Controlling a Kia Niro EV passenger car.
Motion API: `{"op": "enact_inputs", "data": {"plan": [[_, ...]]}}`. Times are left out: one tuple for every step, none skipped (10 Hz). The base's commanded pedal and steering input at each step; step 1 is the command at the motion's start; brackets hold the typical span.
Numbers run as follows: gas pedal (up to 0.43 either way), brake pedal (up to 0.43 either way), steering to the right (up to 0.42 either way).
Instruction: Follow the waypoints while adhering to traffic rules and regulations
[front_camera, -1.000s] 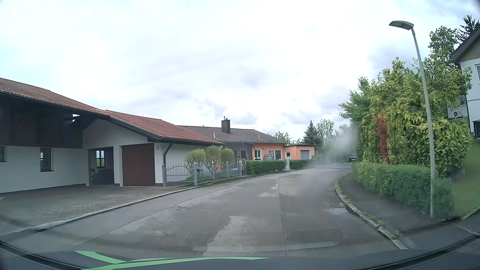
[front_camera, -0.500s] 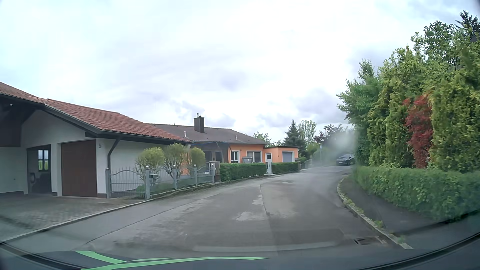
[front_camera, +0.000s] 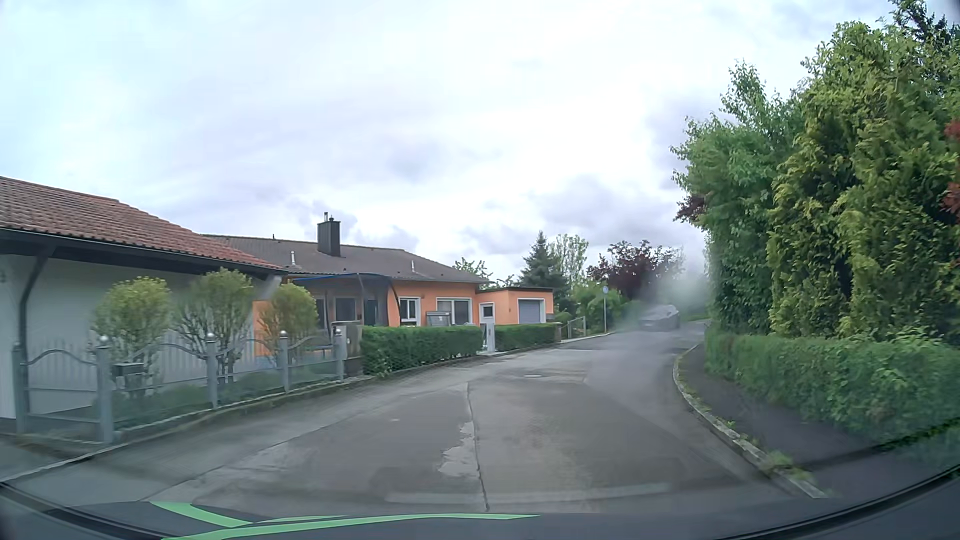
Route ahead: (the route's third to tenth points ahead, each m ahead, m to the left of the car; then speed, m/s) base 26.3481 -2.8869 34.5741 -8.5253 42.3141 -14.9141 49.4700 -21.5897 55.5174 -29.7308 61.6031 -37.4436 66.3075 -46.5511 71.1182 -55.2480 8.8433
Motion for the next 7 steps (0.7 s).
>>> {"op": "enact_inputs", "data": {"plan": [[0.157, 0.000, 0.091], [0.157, 0.000, 0.092], [0.157, 0.000, 0.092], [0.150, 0.000, 0.093], [0.150, 0.000, 0.093], [0.150, 0.000, 0.093], [0.150, 0.000, 0.092]]}}
